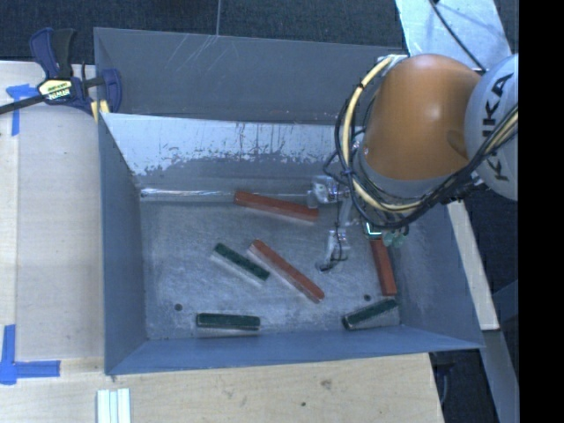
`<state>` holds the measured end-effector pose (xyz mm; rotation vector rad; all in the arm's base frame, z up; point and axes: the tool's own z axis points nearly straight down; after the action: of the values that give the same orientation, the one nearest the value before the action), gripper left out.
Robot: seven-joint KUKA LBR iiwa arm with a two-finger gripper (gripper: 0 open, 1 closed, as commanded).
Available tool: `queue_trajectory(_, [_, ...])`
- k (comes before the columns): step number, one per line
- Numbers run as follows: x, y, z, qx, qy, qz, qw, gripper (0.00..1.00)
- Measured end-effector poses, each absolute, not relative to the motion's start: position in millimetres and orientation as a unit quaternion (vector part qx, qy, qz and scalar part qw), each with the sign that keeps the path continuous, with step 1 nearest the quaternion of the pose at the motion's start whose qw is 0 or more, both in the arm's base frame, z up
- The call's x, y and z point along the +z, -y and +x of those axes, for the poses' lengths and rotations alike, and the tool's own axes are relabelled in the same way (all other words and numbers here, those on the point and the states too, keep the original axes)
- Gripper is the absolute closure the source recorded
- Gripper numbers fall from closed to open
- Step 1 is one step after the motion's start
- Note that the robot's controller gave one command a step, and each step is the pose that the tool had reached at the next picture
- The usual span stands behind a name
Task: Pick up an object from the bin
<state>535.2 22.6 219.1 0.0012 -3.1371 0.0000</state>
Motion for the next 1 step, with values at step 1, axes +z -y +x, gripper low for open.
queue_trajectory(1, [72.3, -4.8, 561.8, 0.0, 0.998, 0.063, 0.003, 0.0])
